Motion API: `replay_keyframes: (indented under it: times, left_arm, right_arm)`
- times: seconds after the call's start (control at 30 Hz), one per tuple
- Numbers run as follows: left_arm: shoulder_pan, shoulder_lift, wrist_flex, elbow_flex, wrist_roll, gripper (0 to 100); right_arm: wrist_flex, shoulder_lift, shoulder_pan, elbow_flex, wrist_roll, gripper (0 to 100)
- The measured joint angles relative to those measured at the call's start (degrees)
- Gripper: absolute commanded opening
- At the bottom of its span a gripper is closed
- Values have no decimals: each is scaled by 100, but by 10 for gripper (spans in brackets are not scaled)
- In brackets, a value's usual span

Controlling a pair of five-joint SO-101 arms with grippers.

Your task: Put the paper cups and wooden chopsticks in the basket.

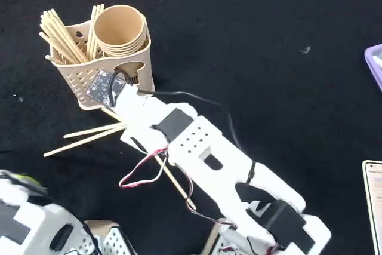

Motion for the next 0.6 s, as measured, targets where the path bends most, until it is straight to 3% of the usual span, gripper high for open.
replay_keyframes:
  times: [0.17, 0.6]
  left_arm:
    - [519, -9, -457, 633, -237, 223]
    - [554, -229, -826, 976, -158, 223]
  right_arm:
    - [9, -440, 9, -44, 9, 11]
    - [879, -809, 0, -2084, 9, 11]
